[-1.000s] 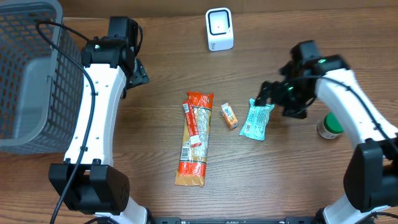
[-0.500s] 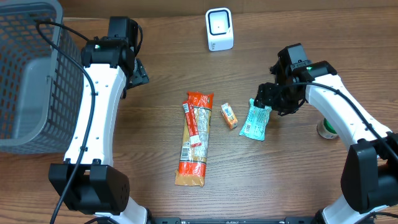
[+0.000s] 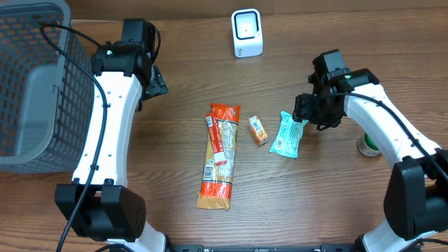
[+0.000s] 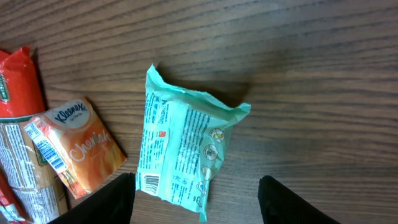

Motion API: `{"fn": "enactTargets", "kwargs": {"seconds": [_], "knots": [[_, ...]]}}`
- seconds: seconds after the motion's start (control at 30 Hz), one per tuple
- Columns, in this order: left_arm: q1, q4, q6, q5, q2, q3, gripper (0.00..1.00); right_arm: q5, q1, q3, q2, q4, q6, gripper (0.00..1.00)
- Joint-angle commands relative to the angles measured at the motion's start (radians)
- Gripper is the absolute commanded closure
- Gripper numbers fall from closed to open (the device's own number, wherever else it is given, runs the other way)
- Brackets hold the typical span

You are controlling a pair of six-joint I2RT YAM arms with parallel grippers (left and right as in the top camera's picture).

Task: Scan the item barcode
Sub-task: 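Release the jar and move the right gripper onto the teal wipes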

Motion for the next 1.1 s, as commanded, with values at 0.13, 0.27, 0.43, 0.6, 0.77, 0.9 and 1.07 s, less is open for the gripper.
{"fn": "enactTargets", "kwargs": {"seconds": [0.13,0.27,0.43,0.6,0.77,0.9,1.07], "knots": [[-0.007,0.001,-0.003,0.001,-0.007,0.013,0.0,0.012,-0.002,-0.097,0.001,0.086,0.0,0.29],[-0.007,0.001,-0.003,0.001,-0.007,0.013,0.0,0.001,-0.002,-0.198,0.001,0.217,0.001,0.28],[-0.007,0.001,-0.003,0.001,-0.007,0.013,0.0,0.002,-0.002,-0.33,0.001,0.428,0.0,0.34],[-0.007,0.001,-0.003,0.001,-0.007,0.013,0.0,0.024,-0.008,-0.376,0.001,0.464,0.0,0.45],[-0.007,0.001,-0.003,0.001,-0.007,0.013,0.0,0.032,-0.05,-0.34,-0.013,0.375,0.001,0.45],[-0.007,0.001,-0.003,0.001,-0.007,0.013,0.0,0.031,-0.089,-0.307,-0.046,0.311,0.0,0.42],[-0.007,0.001,-0.003,0.001,-0.007,0.013,0.0,0.013,-0.089,-0.301,-0.065,0.296,-0.008,0.28]]}}
